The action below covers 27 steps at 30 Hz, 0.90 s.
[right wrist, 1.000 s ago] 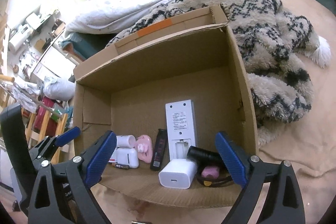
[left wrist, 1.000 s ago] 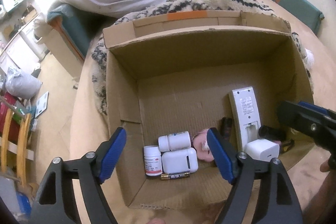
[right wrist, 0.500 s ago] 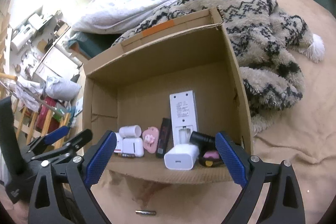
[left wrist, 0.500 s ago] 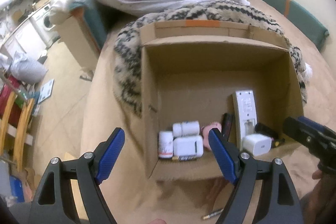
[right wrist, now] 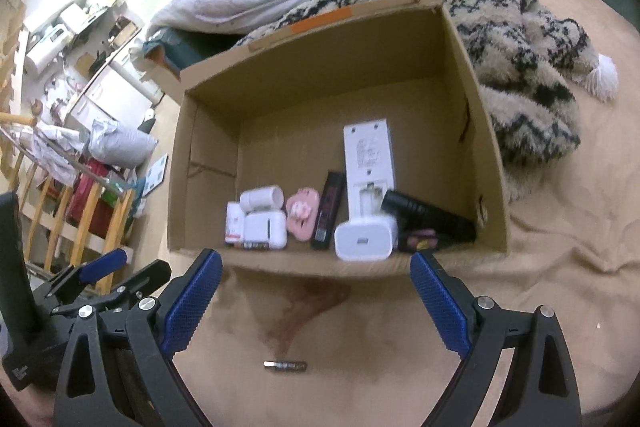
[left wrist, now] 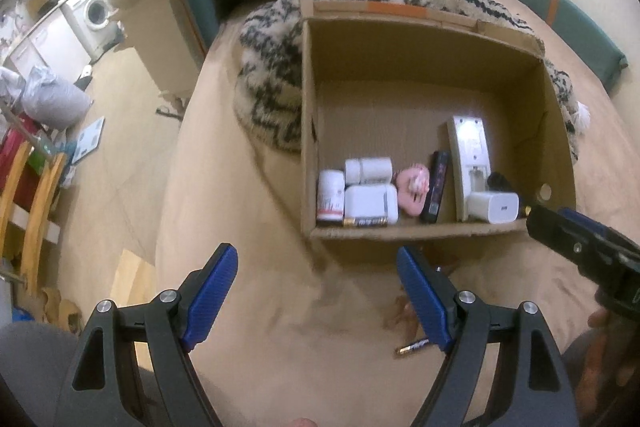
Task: Organize rigid objects
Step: 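Grasp the pink translucent hair claw with the right gripper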
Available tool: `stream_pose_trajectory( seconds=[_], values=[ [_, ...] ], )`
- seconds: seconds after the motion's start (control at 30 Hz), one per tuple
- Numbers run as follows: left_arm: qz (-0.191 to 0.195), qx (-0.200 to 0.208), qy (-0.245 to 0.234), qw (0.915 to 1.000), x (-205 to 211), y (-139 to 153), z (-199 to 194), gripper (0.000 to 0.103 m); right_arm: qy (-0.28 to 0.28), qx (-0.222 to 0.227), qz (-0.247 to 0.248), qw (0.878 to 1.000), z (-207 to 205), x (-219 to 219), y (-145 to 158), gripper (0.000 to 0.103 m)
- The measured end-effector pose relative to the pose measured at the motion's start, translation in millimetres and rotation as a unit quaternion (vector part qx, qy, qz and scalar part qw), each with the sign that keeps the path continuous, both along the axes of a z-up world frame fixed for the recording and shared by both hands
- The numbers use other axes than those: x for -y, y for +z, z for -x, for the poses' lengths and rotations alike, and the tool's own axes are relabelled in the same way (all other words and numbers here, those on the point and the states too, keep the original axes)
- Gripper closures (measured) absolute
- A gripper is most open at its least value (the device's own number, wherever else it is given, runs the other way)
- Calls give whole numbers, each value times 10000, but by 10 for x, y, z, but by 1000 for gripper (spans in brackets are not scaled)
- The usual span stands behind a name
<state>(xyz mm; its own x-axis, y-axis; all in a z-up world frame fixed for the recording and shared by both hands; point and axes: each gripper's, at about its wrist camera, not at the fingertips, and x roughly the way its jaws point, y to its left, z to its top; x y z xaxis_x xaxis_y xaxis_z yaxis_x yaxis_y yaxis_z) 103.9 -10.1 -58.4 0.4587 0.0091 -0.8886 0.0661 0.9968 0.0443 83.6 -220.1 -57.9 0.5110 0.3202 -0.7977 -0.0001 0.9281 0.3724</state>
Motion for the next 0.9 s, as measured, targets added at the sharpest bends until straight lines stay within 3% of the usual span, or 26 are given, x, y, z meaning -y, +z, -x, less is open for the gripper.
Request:
stream_pose_trajectory(
  seconds=[0.17, 0.37, 0.5, 0.63, 0.73, 0.8, 0.9],
  values=[
    [52, -63, 136, 9999, -83, -40, 72, 23, 40, -140, 76, 9999, 81, -75, -81, 2],
    [37, -89, 639, 9979, -268, -56, 50, 22, 152, -412, 254, 9987, 68, -189, -249, 2],
    [194, -207, 855, 9959, -344, -92, 22, 20, 358, -903, 235, 9950, -30, -315, -497, 2],
    [309, -244, 853, 9956, -353, -89, 8, 20, 820, -1261, 708, 9861, -113, -567, -720, 2],
    [382, -235, 791, 9959, -338, -61, 26, 20, 1586, -1355, 1218, 9704, -160, -831, -821, 2],
    [404, -212, 784, 9959, -344, -45, 37, 20, 2147, -1354, 1759, 9511, -182, -996, -886, 2],
    [499, -233, 799, 9953, -368, -36, 37, 19, 2547, -1554, 2111, 9308, -242, -1117, -1042, 2]
  ],
)
